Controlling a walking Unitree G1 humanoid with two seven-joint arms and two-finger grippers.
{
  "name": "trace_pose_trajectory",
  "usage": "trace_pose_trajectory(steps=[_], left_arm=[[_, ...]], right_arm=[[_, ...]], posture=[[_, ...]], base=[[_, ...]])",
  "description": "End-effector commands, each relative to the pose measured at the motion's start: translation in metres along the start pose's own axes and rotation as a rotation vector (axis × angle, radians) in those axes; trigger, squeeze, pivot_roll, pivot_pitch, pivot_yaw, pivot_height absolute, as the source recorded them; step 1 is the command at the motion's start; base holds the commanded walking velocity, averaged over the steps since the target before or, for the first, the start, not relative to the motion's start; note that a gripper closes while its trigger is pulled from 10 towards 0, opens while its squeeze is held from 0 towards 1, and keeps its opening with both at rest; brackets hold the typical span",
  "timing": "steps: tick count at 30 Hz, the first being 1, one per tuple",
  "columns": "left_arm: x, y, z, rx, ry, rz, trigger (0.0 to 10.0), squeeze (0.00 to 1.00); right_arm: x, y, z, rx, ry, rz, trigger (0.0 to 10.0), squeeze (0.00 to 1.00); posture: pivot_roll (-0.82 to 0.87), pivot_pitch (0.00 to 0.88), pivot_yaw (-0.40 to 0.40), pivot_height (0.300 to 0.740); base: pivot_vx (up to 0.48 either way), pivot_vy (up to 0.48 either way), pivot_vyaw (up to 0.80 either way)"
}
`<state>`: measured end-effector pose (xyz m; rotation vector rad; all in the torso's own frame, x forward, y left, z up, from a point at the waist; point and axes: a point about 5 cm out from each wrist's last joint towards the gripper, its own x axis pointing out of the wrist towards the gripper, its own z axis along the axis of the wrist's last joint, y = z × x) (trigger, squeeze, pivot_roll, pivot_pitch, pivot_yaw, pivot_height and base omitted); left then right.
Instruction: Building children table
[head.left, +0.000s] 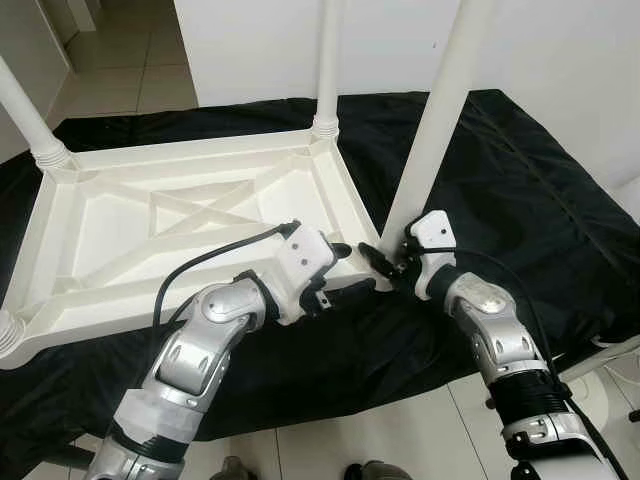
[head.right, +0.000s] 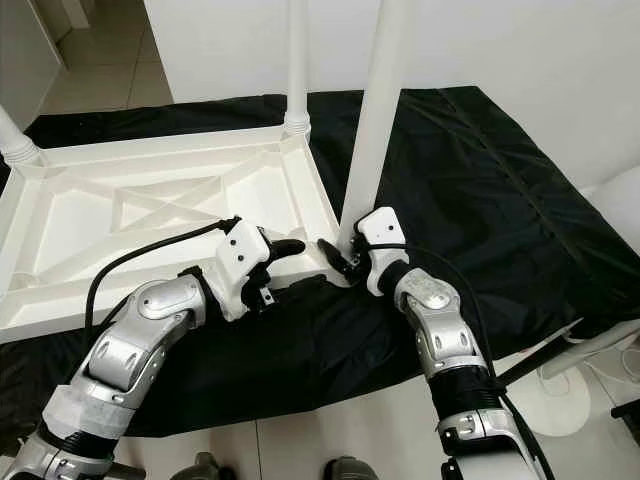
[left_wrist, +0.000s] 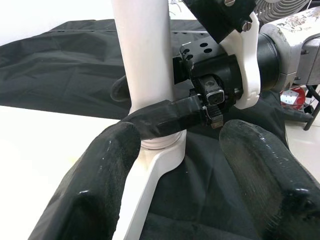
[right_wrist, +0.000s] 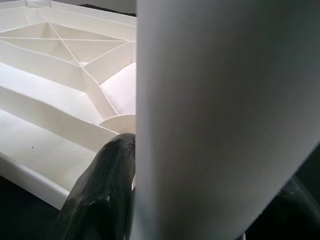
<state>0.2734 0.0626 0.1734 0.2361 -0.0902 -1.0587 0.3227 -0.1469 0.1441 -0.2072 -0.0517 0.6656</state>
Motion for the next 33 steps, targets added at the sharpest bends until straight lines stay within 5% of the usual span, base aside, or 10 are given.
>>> trace_pose_trajectory(steps=[1,6,7,8,9,21,24,33], left_arm=[[-0.001,0.003,0.000,0.010,0.006,0.040,10.0,0.00],[-0.001,0.002,0.000,0.008,0.005,0.039,10.0,0.00],[-0.001,0.002,0.000,0.006,0.004,0.038,10.0,0.00],[-0.001,0.002,0.000,0.006,0.004,0.038,10.0,0.00],[-0.001,0.002,0.000,0.006,0.002,0.037,10.0,0.00],[-0.002,0.002,-0.001,0.009,0.009,0.028,10.0,0.00],[-0.004,0.002,-0.003,0.005,0.019,0.030,10.0,0.00],[-0.006,0.001,-0.005,-0.002,0.024,0.033,10.0,0.00]], right_arm=[[-0.005,0.004,-0.012,0.018,0.035,0.029,0.0,0.00],[-0.009,0.003,-0.016,0.030,0.038,0.023,0.0,0.00],[-0.010,0.002,-0.018,0.038,0.042,0.001,3.8,0.00],[-0.010,0.002,-0.018,0.038,0.042,0.001,3.8,0.00],[-0.011,0.002,-0.019,0.043,0.043,-0.015,10.0,0.00],[-0.009,0.012,-0.013,0.083,0.012,-0.219,10.0,0.00],[-0.007,0.020,-0.008,0.166,0.003,-0.437,10.0,0.00],[-0.006,0.035,-0.003,0.211,0.008,-0.668,10.0,0.00]], posture=[[-0.07,0.037,0.001,0.740],[-0.08,0.038,0.004,0.740],[-0.08,0.039,0.006,0.740],[-0.08,0.039,0.006,0.740],[-0.08,0.039,0.008,0.740],[-0.07,0.036,0.011,0.740],[-0.07,0.034,0.014,0.740],[-0.07,0.028,0.013,0.740]], base=[[0.000,0.000,0.00],[0.000,0.000,0.00],[0.000,0.000,0.00],[0.000,0.000,0.00],[0.000,0.000,0.00],[0.000,0.000,0.00],[0.000,0.000,0.00],[0.000,0.000,0.00]])
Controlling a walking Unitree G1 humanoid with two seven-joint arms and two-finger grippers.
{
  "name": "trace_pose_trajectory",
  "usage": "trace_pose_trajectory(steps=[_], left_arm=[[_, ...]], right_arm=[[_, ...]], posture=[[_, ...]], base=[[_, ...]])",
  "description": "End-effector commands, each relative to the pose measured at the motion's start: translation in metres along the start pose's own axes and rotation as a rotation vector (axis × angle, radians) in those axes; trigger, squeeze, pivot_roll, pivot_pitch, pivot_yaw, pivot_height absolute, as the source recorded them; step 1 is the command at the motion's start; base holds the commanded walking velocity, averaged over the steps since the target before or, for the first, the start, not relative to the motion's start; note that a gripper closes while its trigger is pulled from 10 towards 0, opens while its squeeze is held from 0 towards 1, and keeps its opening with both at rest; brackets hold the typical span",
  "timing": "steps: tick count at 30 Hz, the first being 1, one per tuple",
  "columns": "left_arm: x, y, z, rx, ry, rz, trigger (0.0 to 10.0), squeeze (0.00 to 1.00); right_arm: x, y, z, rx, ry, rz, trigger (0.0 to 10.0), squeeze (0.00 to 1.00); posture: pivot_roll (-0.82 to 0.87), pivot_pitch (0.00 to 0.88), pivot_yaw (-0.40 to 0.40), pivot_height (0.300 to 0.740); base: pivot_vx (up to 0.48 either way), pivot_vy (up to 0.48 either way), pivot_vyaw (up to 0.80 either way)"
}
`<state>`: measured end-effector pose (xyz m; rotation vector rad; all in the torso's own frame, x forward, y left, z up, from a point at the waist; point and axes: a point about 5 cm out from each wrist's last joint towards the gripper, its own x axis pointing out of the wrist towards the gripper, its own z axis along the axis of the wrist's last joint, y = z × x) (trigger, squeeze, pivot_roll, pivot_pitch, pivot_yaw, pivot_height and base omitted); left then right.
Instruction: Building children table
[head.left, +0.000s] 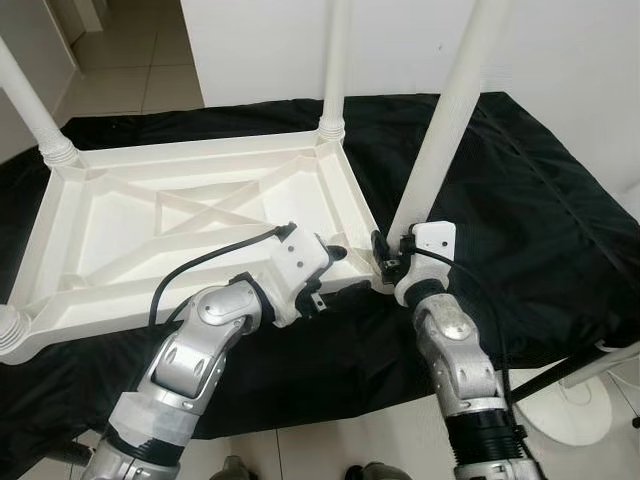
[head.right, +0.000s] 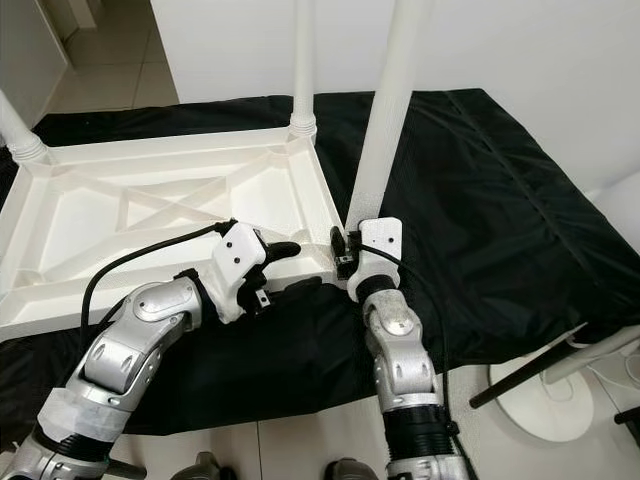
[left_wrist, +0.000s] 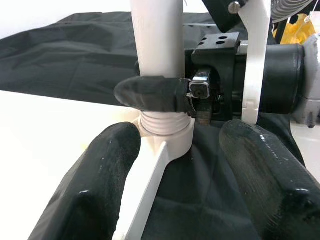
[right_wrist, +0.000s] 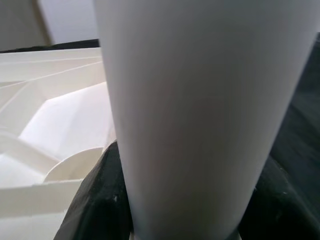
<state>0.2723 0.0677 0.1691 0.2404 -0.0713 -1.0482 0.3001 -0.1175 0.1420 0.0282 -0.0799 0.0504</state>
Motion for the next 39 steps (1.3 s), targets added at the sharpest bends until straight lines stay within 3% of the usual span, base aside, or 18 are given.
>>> trace_pose_trajectory(steps=[1,4,11,12,13,21,22,24,25,28,32,37,38,39], left_arm=[[-0.001,0.000,0.000,0.004,0.005,0.025,10.0,0.00],[0.000,0.002,0.001,0.008,0.002,0.025,10.0,0.00],[0.000,0.003,0.001,0.015,0.003,0.026,10.0,0.00],[0.000,0.003,0.001,0.016,0.002,0.028,10.0,0.00],[0.000,0.004,0.001,0.017,0.002,0.029,10.0,0.00],[0.000,0.004,0.002,0.018,-0.001,0.036,10.0,0.00],[0.000,0.004,0.002,0.017,-0.002,0.037,10.0,0.00],[0.000,0.004,0.002,0.017,-0.003,0.038,10.0,0.00],[0.000,0.004,0.002,0.018,-0.002,0.040,10.0,0.00],[0.000,0.004,0.001,0.019,-0.002,0.040,10.0,0.00],[0.001,0.003,0.002,0.017,-0.004,0.039,10.0,0.00],[0.002,0.003,0.002,0.016,-0.004,0.038,10.0,0.00],[0.003,0.004,0.003,0.016,-0.008,0.036,10.0,0.00],[0.003,0.004,0.003,0.016,-0.008,0.036,10.0,0.00]], right_arm=[[-0.005,-0.001,-0.008,-0.001,0.045,-0.049,10.0,0.00],[-0.006,0.009,-0.003,-0.009,0.029,-0.003,10.0,0.00],[-0.006,0.008,-0.003,-0.015,0.039,-0.019,10.0,0.00],[-0.006,0.008,-0.002,-0.016,0.036,-0.021,10.0,0.36],[-0.006,0.009,-0.001,-0.012,0.029,-0.013,10.0,1.00],[-0.001,0.003,-0.001,0.012,-0.007,0.072,10.0,1.00],[0.000,0.001,-0.002,0.000,-0.005,0.090,10.0,0.52],[0.001,0.000,-0.003,-0.016,-0.003,0.102,10.0,0.52],[0.001,-0.004,-0.004,-0.022,0.001,0.129,10.0,0.00],[0.002,-0.007,-0.004,-0.024,0.004,0.148,10.0,0.00],[0.006,-0.018,0.002,-0.031,-0.011,0.328,10.0,0.00],[0.008,-0.020,0.003,-0.056,-0.010,0.381,10.0,0.00],[0.012,-0.024,0.005,-0.103,-0.007,0.475,10.0,0.00],[0.012,-0.024,0.005,-0.103,-0.007,0.475,10.0,0.00]], posture=[[-0.07,0.025,0.013,0.740],[-0.07,0.017,0.014,0.740],[-0.06,0.011,0.011,0.740],[-0.06,0.011,0.011,0.740],[-0.06,0.011,0.011,0.740],[-0.06,0.006,0.003,0.740],[-0.06,0.006,0.003,0.740],[-0.06,0.006,0.003,0.740],[-0.06,0.007,-0.001,0.740],[-0.06,0.007,-0.001,0.740],[-0.07,0.008,0.000,0.740],[-0.07,0.011,-0.001,0.740],[-0.07,0.014,0.005,0.740],[-0.07,0.014,0.005,0.740]], base=[[0.000,0.000,0.00],[0.000,0.000,0.00],[0.000,0.000,0.00],[0.000,0.000,0.00],[0.000,0.000,0.00],[0.000,0.000,0.00],[0.000,0.000,0.00],[0.000,0.000,0.00],[0.000,0.000,0.00],[0.000,0.000,0.00],[0.000,0.000,0.00],[0.000,0.000,0.00],[0.000,0.000,0.00],[0.000,0.000,0.00]])
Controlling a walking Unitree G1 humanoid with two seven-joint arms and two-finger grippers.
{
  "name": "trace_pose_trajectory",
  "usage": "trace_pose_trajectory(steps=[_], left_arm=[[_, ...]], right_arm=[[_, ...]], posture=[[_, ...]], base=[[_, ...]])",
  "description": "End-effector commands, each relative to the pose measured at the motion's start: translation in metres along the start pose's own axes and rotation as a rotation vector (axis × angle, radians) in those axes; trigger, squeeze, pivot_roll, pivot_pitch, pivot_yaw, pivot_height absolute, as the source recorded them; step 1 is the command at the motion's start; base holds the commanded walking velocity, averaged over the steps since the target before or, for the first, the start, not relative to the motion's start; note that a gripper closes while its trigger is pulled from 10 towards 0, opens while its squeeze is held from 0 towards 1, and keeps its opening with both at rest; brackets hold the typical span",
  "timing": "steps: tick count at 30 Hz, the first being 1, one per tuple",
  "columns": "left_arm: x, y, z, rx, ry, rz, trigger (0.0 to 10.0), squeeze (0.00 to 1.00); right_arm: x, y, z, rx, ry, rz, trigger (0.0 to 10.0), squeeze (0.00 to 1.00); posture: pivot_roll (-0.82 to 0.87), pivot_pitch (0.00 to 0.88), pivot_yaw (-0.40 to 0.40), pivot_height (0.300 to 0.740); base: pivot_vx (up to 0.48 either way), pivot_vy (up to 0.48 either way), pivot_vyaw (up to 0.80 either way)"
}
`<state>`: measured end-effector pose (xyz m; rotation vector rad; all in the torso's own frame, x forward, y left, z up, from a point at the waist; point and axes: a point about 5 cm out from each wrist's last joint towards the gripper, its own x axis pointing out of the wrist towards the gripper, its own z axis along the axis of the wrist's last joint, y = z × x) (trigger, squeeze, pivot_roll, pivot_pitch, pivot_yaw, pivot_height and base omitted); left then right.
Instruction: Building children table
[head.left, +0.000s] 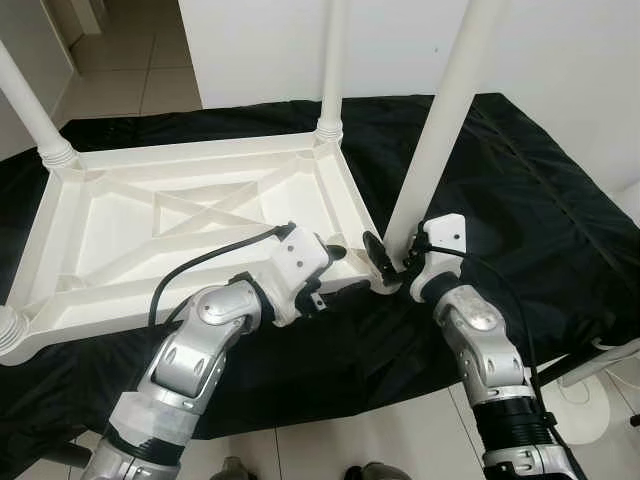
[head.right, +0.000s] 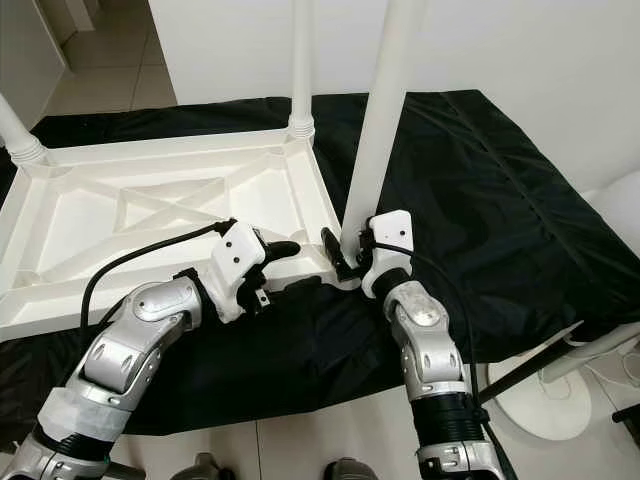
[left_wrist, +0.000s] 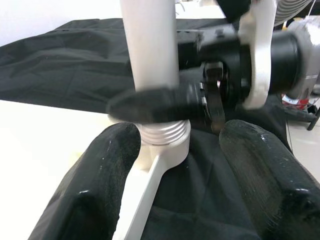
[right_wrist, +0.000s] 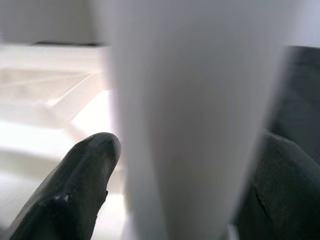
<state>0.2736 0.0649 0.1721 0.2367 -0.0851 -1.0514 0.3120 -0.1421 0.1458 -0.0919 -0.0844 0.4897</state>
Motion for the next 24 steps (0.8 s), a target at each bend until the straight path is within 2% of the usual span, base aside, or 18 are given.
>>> trace_pose_trajectory(steps=[1,4,5,7,9,21,22,24], left_arm=[[0.001,0.004,0.000,0.013,0.005,0.037,10.0,0.00],[0.002,0.004,0.001,0.015,0.002,0.035,10.0,0.00],[0.002,0.004,0.001,0.016,0.001,0.033,10.0,0.00],[0.002,0.004,0.001,0.016,0.001,0.033,10.0,0.00],[0.002,0.004,0.001,0.020,0.001,0.032,10.0,0.00],[0.003,0.003,0.004,0.015,-0.009,0.051,10.0,0.00],[0.003,0.003,0.004,0.014,-0.008,0.051,10.0,0.00],[0.003,0.003,0.004,0.013,-0.008,0.051,10.0,0.00]], right_arm=[[0.003,-0.002,0.002,-0.028,-0.006,0.071,10.0,0.00],[0.006,-0.006,0.002,-0.048,0.012,0.143,10.0,0.00],[0.007,-0.007,0.001,-0.050,0.023,0.166,8.2,0.00],[0.007,-0.007,0.001,-0.050,0.023,0.166,8.2,0.00],[0.008,-0.011,-0.003,-0.069,0.044,0.200,0.0,0.00],[0.005,-0.020,-0.012,0.016,0.063,0.202,0.0,0.00],[0.005,-0.020,-0.013,0.021,0.065,0.181,3.8,0.00],[0.005,-0.021,-0.013,0.025,0.066,0.168,3.8,0.00]], posture=[[-0.07,0.014,0.005,0.740],[-0.07,0.016,0.005,0.740],[-0.07,0.016,0.005,0.740],[-0.07,0.016,0.005,0.740],[-0.06,0.015,0.002,0.740],[-0.05,0.025,-0.007,0.740],[-0.05,0.029,-0.005,0.740],[-0.05,0.029,-0.005,0.740]], base=[[0.000,0.000,0.00],[0.000,0.000,0.00],[0.000,0.000,0.00],[0.000,0.000,0.00],[0.000,0.000,0.00],[0.000,0.000,0.00],[0.000,0.000,0.00],[0.000,0.000,0.00]])
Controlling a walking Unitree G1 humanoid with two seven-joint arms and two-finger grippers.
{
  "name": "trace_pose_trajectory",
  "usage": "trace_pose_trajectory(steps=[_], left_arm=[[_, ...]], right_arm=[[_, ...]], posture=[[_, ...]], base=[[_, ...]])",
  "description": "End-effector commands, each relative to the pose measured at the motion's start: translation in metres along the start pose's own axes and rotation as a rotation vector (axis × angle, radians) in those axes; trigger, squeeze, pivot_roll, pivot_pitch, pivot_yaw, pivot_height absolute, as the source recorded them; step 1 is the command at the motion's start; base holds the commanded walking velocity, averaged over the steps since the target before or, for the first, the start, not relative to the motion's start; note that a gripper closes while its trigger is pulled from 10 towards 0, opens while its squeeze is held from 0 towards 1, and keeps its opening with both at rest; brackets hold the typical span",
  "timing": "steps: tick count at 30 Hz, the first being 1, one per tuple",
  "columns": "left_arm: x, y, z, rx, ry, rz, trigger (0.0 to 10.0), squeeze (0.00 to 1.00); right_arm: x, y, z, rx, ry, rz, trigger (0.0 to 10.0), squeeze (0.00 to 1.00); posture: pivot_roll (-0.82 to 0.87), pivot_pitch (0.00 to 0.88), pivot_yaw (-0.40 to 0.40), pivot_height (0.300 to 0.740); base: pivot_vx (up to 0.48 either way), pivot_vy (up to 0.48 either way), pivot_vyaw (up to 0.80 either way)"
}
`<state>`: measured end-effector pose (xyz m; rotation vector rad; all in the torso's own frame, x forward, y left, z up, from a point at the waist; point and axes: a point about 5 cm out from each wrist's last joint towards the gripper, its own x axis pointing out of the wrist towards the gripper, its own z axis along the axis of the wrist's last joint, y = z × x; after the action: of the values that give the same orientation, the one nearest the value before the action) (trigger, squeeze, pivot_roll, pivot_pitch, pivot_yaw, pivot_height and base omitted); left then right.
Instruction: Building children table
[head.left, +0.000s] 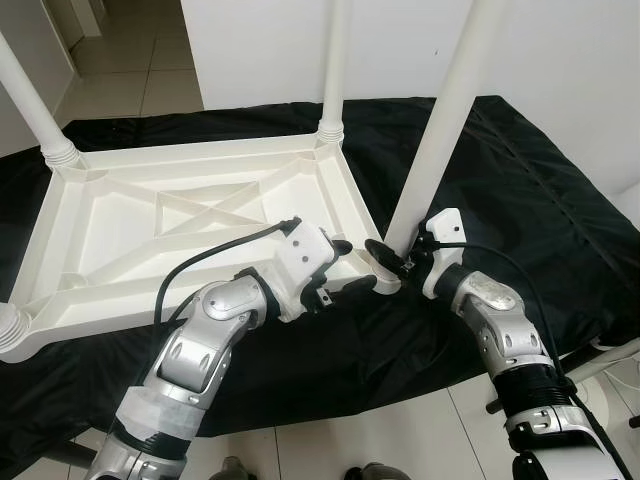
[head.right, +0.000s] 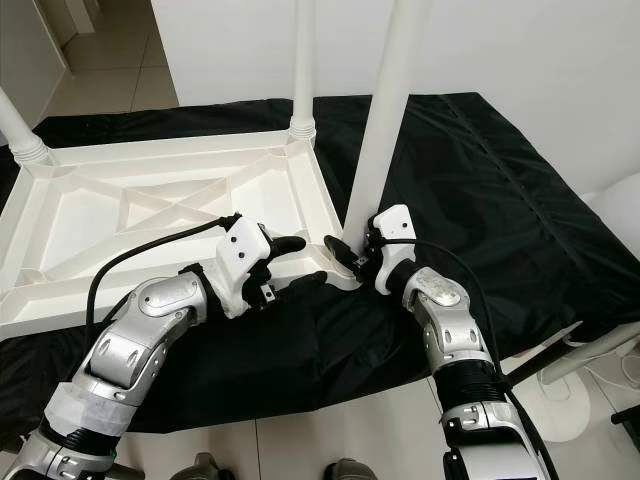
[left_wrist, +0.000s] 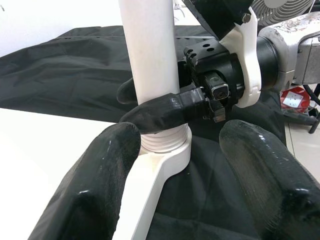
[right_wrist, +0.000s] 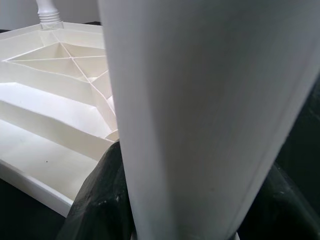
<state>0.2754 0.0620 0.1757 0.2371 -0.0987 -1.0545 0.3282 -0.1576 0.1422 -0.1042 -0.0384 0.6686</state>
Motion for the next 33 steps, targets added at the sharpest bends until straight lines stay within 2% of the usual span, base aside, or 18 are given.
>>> trace_pose_trajectory(steps=[1,7,14,15,18,19,20,23,29,33], left_arm=[[-0.001,0.002,0.000,0.007,0.004,0.052,10.0,0.00],[-0.001,0.000,-0.001,0.001,0.008,0.043,10.0,0.00],[-0.001,-0.001,-0.001,-0.001,0.008,0.038,10.0,0.00],[-0.001,-0.001,-0.001,-0.002,0.009,0.037,10.0,0.00],[-0.001,-0.001,-0.002,-0.002,0.010,0.036,10.0,0.00],[-0.002,0.000,-0.002,-0.001,0.010,0.036,10.0,0.00],[-0.002,0.000,-0.002,-0.001,0.010,0.036,10.0,0.00],[-0.001,0.000,-0.002,0.001,0.011,0.035,10.0,0.00],[-0.001,0.000,-0.002,0.002,0.010,0.032,10.0,0.00],[-0.001,0.001,-0.001,0.003,0.010,0.029,10.0,0.00]], right_arm=[[-0.001,0.001,-0.005,0.022,0.017,-0.021,10.0,0.00],[0.001,-0.002,-0.003,0.021,0.024,-0.171,10.0,0.00],[0.001,0.002,-0.001,0.017,0.017,-0.225,10.0,0.00],[0.001,0.006,-0.002,0.038,0.020,-0.293,10.0,0.00],[0.000,0.008,-0.002,0.054,0.023,-0.345,10.0,0.00],[0.000,0.013,-0.003,0.068,0.023,-0.424,10.0,0.00],[0.000,0.013,-0.003,0.068,0.023,-0.424,10.0,0.00],[0.000,0.033,-0.007,0.114,0.021,-0.622,10.0,0.00],[0.007,0.050,-0.006,0.135,0.013,-0.658,10.0,0.00],[0.008,0.054,-0.004,0.127,0.012,-0.649,10.0,0.00]], posture=[[-0.05,0.032,-0.003,0.740],[-0.06,0.040,0.004,0.740],[-0.06,0.043,0.002,0.740],[-0.06,0.043,0.003,0.740],[-0.06,0.043,0.002,0.740],[-0.06,0.042,0.001,0.740],[-0.06,0.042,0.001,0.740],[-0.06,0.038,0.003,0.740],[-0.06,0.033,0.007,0.740],[-0.06,0.033,0.007,0.740]], base=[[0.000,0.000,0.00],[0.000,0.000,0.00],[0.000,0.000,0.00],[0.000,0.000,0.00],[0.000,0.000,0.00],[0.000,0.000,0.00],[0.000,0.000,0.00],[0.000,0.000,0.00],[0.000,0.000,0.00],[0.000,0.000,0.00]])
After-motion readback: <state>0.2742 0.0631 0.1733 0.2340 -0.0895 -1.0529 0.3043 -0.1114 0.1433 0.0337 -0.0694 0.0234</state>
